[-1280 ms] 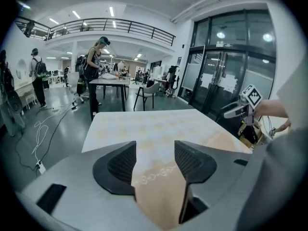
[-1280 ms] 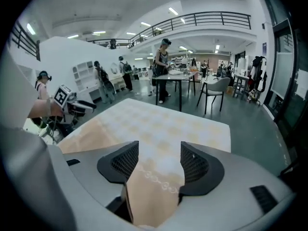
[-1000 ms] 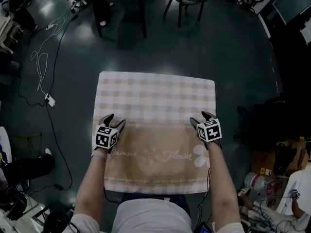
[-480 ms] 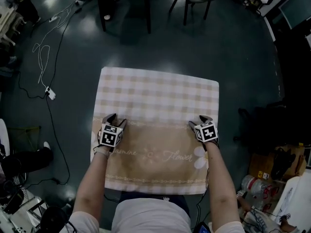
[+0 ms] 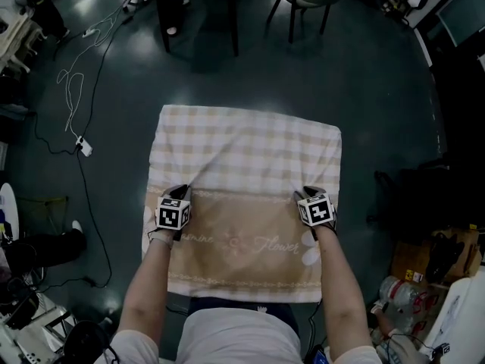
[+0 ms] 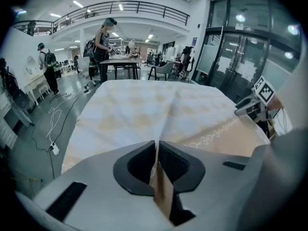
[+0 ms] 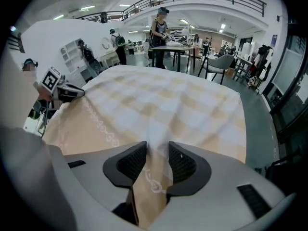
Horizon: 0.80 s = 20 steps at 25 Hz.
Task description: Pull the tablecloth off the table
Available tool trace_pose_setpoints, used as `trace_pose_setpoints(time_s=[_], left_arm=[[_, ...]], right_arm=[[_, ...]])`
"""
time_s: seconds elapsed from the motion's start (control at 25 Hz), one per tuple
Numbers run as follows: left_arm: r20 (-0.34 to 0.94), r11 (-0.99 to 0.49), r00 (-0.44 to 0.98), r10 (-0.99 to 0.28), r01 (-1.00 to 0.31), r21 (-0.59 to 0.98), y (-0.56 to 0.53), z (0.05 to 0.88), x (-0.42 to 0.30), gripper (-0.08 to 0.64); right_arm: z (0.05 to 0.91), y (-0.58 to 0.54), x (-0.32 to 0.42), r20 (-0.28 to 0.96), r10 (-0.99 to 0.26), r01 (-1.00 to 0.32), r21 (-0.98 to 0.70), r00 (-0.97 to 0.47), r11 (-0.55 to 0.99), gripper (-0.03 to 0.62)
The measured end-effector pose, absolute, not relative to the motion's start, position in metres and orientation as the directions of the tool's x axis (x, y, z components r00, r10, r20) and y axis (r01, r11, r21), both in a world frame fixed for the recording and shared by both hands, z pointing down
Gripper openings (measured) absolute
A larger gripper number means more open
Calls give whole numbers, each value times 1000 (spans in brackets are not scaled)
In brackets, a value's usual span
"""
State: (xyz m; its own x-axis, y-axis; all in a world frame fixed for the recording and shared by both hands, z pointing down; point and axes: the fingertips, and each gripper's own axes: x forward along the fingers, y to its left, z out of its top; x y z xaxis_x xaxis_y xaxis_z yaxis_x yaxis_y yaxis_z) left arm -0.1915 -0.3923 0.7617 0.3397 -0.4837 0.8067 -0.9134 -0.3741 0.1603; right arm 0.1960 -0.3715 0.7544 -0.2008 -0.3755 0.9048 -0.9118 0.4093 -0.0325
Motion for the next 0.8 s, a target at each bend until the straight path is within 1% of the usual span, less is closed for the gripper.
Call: trace_pose_setpoints(time_s=[0.16, 0.24, 0.36, 0.52, 0.8], left_arm=[[810, -378, 338, -480, -913, 157, -355, 766, -176, 20], [809, -383, 334, -484, -912, 148, -333, 772, -182, 18], [810, -402, 352, -469, -902, 159, -304, 776, -180, 17], [816, -409, 382, -434, -890, 199, -268, 775, -165, 15], [819, -397, 402, -410, -887, 237, -196, 778, -147, 14]], right_arm=[[758, -335, 200, 903, -372, -909, -46, -215, 414, 75], [766, -314, 188, 897, -382, -911, -52, -223, 410, 48], [770, -291, 173, 893, -384, -907, -59, -234, 417, 43], [769, -268, 165, 906, -342, -890, -76, -250, 450, 37], [771, -199, 144, 897, -298, -864, -155, -326, 479, 31]])
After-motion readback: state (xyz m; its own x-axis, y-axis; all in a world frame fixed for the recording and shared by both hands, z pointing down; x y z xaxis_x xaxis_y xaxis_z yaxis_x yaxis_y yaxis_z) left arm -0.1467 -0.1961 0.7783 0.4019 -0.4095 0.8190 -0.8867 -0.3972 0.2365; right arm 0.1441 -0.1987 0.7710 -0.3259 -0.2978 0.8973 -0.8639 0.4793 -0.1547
